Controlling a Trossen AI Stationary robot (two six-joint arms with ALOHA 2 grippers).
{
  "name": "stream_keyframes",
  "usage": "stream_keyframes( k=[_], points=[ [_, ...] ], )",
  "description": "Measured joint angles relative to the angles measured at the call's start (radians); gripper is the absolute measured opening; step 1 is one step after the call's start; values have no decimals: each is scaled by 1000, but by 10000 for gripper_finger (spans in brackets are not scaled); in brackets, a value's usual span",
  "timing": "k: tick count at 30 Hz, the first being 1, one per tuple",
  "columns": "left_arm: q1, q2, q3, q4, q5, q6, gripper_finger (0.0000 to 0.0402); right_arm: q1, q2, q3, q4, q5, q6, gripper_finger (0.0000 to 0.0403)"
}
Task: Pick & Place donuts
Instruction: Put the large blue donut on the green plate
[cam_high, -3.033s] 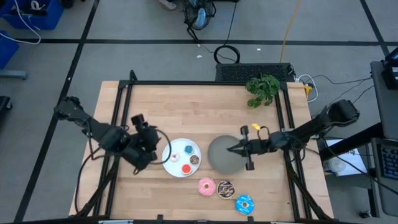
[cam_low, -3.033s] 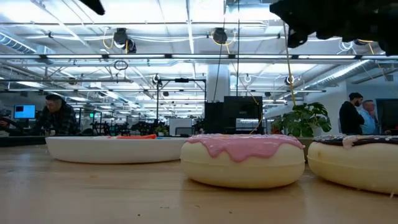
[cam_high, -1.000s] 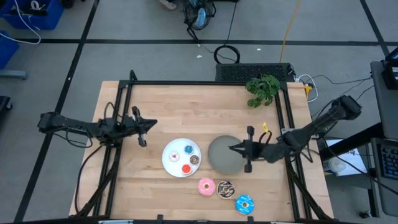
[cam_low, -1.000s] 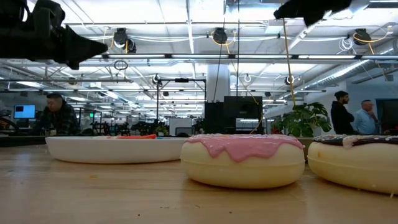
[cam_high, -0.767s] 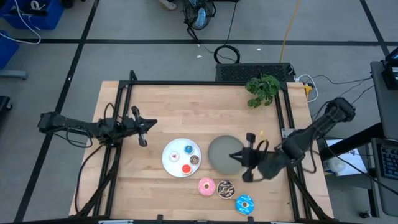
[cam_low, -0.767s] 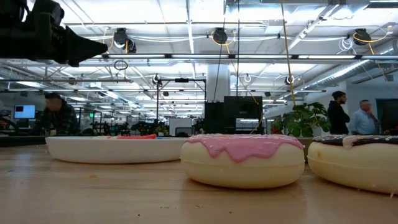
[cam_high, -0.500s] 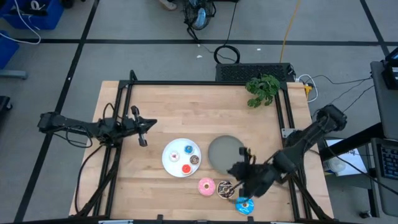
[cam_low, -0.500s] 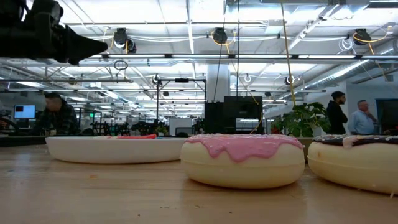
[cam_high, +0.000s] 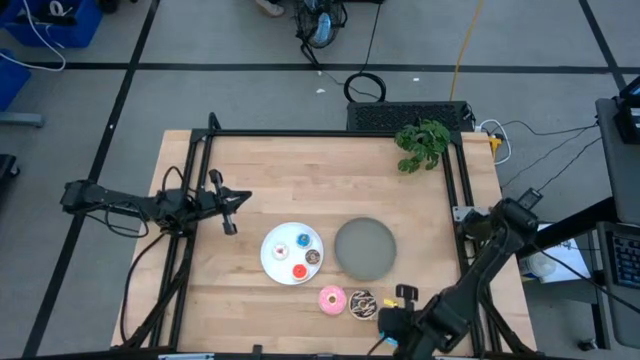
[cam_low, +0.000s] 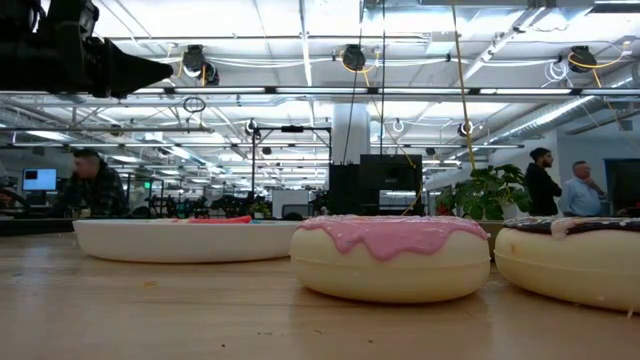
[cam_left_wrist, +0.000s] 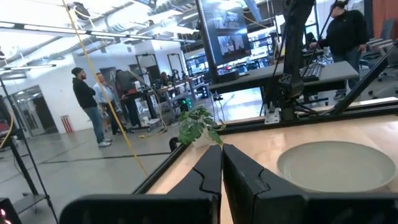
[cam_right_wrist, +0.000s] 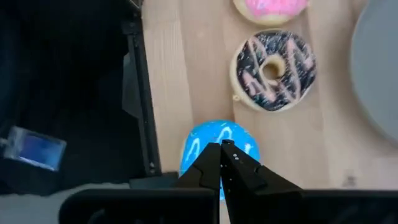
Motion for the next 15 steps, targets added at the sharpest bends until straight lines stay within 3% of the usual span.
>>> stream_keyframes(
  k=[6,15],
  points=[
    [0,0,0,-3,0,-31,21,-22,43,-2,-31,-71,79,18],
    [0,0,0,-19,0,-26,21,-25,105,-2,-22,-78,60,120]
  ],
)
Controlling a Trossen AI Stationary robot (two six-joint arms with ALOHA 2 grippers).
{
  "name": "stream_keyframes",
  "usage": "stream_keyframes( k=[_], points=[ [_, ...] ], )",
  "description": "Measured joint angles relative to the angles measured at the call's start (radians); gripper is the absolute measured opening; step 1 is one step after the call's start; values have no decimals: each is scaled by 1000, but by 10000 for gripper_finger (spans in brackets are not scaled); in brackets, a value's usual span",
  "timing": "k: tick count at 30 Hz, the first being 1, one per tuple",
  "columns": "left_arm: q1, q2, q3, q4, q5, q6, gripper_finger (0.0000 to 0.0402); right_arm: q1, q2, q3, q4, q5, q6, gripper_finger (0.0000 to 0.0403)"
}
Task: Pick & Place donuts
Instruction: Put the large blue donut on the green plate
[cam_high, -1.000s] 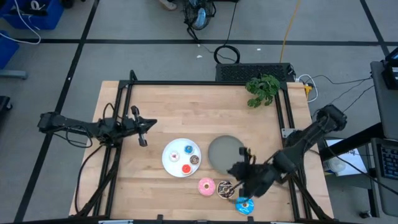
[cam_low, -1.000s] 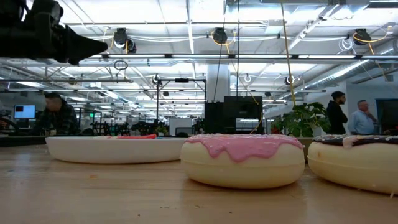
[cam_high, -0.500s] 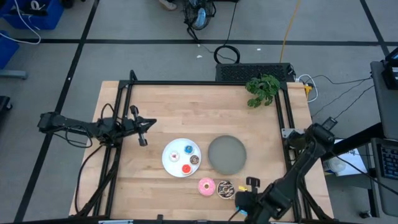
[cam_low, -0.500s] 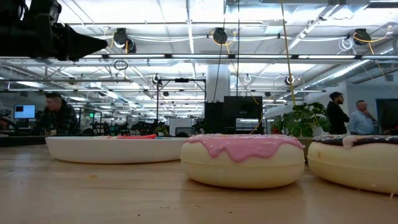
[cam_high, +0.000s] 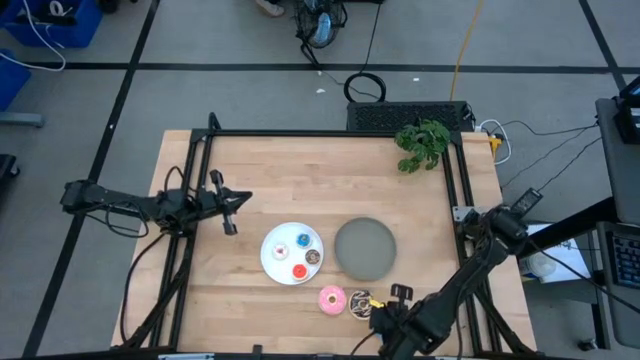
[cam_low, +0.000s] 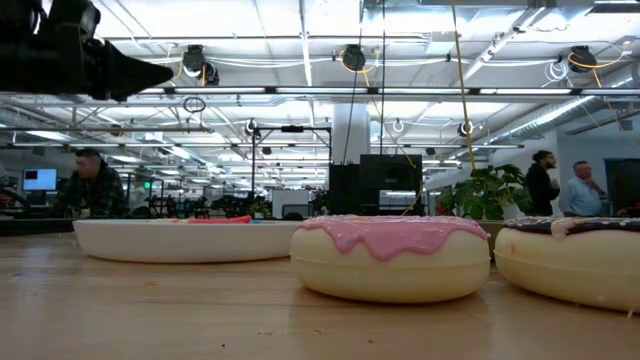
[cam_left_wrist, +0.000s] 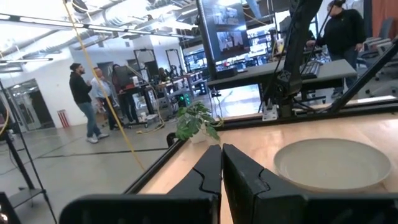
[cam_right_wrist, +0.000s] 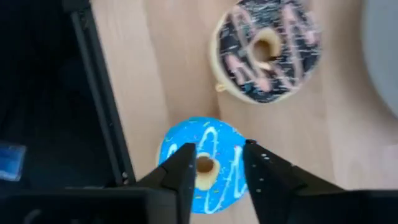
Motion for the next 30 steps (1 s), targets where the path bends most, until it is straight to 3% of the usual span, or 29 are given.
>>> stream_keyframes(
  k=[7,19,30],
  points=[
    [0,0,0,-23,0,3,21,1,33,-1,-9,-19,-12,184],
    [0,0,1,-44,0,-25,21,0,41,-15,-96,14,5,223],
    [0,0,1,-44,0,-27,21,13,42,-175,137,-47,-29,247]
  ],
)
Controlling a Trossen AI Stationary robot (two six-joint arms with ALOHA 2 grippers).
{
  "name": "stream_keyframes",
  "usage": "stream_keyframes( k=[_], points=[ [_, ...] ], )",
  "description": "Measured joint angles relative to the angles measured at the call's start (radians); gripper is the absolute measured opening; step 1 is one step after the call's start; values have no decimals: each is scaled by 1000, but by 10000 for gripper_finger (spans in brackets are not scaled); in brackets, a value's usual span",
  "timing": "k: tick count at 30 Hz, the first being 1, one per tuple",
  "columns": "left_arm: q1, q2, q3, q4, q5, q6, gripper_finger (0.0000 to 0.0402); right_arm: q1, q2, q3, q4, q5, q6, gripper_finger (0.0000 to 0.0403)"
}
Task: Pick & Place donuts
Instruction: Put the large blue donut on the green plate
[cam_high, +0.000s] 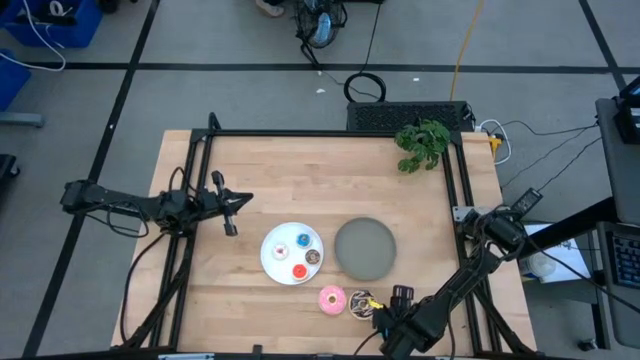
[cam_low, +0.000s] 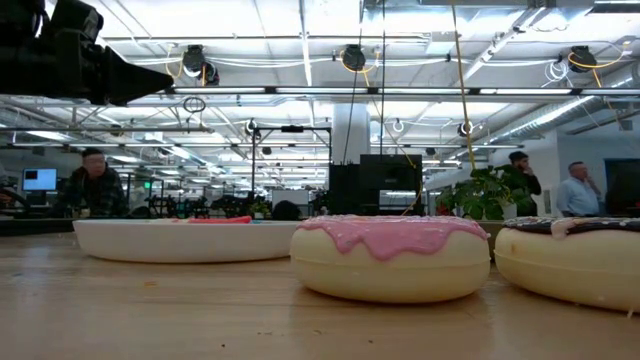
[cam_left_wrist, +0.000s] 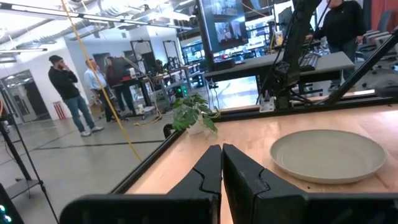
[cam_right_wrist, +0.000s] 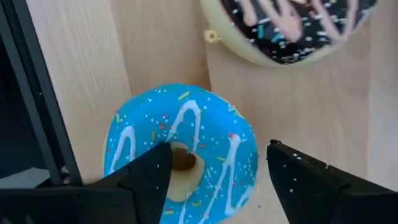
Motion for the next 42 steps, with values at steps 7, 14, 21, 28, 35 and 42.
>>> stream_keyframes(
  k=[7,14,21,28,35,42],
  points=[
    [0,0,0,0,0,0,21,0,-1,-51,15,-55,5,242],
    [0,0,0,-22,0,0,21,0,-7,-116,79,-101,9,229],
    [0,0,0,-29,0,-19,21,-8,-19,-121,120,-104,26,162],
    [0,0,0,-20,0,-26,21,-13,-108,-126,118,-108,3,27],
    [0,0,0,-19,0,-31,21,-39,-255,-125,99,-21,-54,32],
    [0,0,0,-15,0,-32,21,-93,-430,-124,62,142,-112,10]
  ],
)
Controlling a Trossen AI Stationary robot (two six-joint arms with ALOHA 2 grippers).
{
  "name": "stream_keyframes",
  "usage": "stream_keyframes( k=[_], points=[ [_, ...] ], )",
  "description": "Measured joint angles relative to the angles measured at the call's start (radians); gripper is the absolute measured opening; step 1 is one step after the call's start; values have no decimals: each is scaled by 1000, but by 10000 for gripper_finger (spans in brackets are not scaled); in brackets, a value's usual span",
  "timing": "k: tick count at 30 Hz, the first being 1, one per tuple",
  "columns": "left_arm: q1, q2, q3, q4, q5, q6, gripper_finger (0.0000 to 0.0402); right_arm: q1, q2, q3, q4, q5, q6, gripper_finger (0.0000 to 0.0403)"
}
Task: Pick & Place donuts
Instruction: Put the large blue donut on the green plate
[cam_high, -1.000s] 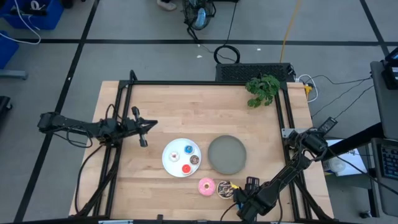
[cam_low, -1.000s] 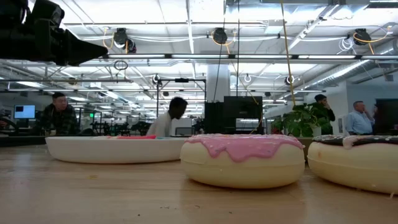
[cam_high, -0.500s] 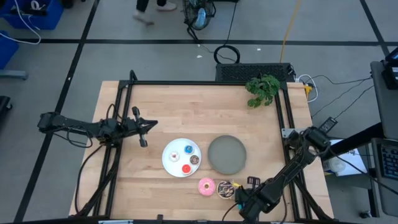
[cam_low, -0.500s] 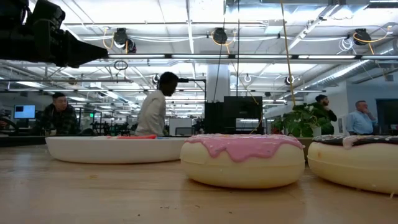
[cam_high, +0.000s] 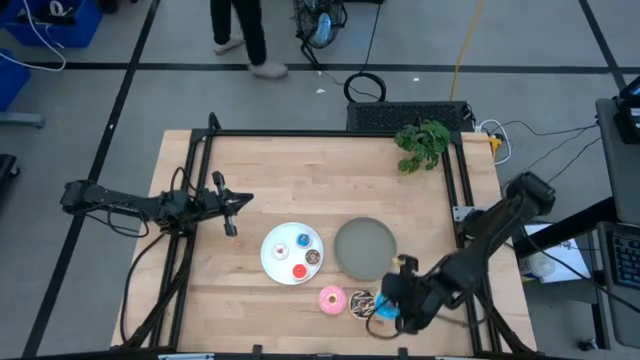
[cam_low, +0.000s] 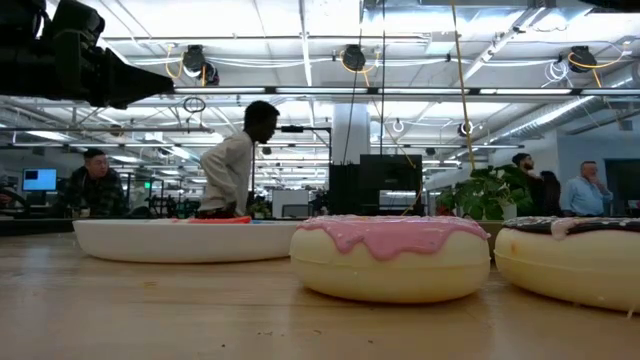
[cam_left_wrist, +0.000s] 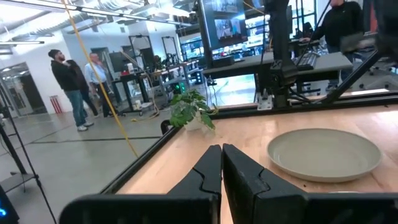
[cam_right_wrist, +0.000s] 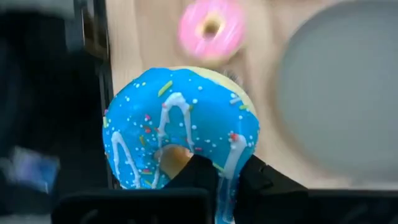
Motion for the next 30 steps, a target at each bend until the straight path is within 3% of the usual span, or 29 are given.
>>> stream_keyframes(
  k=[5,11,23,30],
  points=[
    [0,0,0,0,0,-1,21,-56,-95,2,0,120,22,14],
    [0,0,0,2,0,-15,21,-190,-131,2,-47,120,-12,14],
    [0,0,0,0,0,-24,21,-585,-75,2,-57,-83,-353,12],
    [0,0,0,0,0,-24,21,-711,47,2,-108,-119,-449,12]
  ],
)
